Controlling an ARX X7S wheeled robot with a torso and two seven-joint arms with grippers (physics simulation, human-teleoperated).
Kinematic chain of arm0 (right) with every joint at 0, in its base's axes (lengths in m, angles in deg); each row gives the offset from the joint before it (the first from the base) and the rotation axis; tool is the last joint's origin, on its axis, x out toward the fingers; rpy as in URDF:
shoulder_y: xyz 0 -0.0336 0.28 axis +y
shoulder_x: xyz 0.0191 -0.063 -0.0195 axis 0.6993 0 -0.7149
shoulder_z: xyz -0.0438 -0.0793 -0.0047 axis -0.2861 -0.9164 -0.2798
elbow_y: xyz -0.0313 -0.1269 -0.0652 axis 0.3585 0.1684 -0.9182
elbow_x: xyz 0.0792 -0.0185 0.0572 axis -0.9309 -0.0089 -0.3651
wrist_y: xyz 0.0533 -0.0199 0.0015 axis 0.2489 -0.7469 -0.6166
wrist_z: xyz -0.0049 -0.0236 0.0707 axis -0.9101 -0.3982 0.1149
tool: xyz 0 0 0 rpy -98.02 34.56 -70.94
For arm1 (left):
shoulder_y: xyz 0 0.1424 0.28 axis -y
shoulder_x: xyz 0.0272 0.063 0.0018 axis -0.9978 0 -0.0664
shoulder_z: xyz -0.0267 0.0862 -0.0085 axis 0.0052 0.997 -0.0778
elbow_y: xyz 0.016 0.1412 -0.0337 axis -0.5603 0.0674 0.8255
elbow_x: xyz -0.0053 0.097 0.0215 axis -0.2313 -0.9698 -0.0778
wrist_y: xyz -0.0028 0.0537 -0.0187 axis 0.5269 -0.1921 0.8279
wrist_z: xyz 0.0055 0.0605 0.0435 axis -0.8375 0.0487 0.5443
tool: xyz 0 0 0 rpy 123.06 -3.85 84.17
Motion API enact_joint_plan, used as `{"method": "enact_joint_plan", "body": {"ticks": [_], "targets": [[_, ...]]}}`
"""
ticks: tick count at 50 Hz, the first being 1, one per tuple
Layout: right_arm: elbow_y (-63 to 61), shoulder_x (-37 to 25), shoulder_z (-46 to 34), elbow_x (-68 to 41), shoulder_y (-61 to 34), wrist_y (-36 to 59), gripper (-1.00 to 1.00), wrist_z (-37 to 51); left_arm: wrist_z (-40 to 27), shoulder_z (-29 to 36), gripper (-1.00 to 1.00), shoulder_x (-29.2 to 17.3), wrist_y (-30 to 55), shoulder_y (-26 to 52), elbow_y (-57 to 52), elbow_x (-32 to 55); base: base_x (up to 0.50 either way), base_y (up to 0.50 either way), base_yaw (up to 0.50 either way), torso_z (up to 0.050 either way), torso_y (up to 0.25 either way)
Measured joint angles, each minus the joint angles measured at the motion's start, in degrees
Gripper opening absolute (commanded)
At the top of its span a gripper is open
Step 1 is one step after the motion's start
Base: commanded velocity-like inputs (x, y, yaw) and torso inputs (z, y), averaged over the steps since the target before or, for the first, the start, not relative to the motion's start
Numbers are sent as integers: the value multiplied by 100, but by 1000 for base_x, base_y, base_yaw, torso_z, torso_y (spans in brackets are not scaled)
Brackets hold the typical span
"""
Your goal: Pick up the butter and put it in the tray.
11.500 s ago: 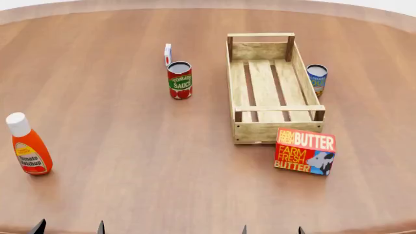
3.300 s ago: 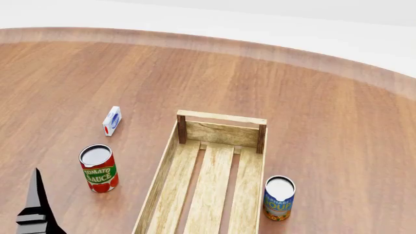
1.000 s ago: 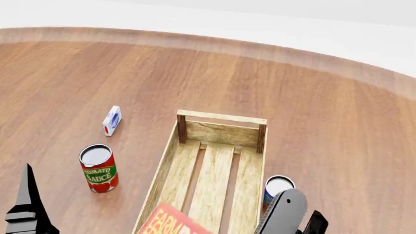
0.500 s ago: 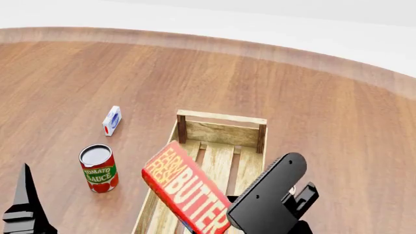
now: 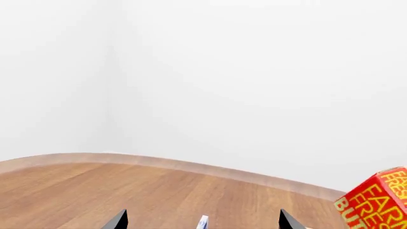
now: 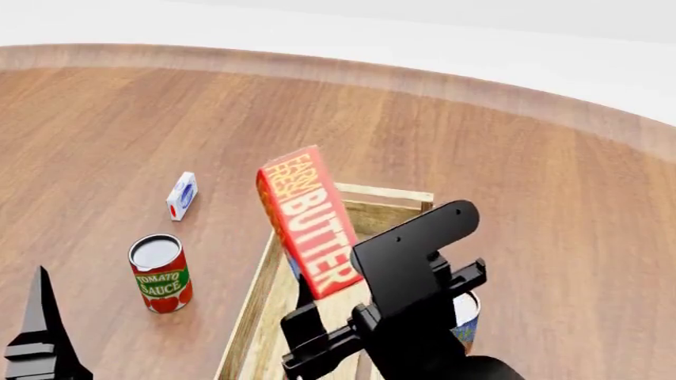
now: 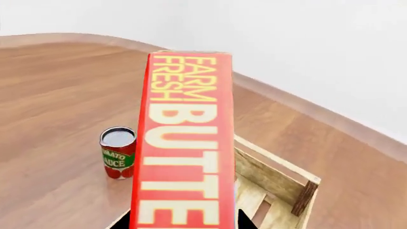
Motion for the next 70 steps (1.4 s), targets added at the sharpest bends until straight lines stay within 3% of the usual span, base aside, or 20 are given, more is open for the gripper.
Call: {"method": "enact_joint_plan", "body": {"ticks": [32,46,70], "targets": [[3562,1836,-86,609,-1240,-1002,-100,1310,-64,-67,100,-60,10,29,-7,138,0,0,0,1,2],[4931,2069,-884,-1054,-1856,-1902,-100,2444,-92,-88,100,-84,8,28,-25,189,0,0,0,0,1],[6576,2143,-3293,-4343,-2517,-3696,-100,3458,-121,-107,100,-120,-19,27,-33,262,0,0,0,0,1]]}}
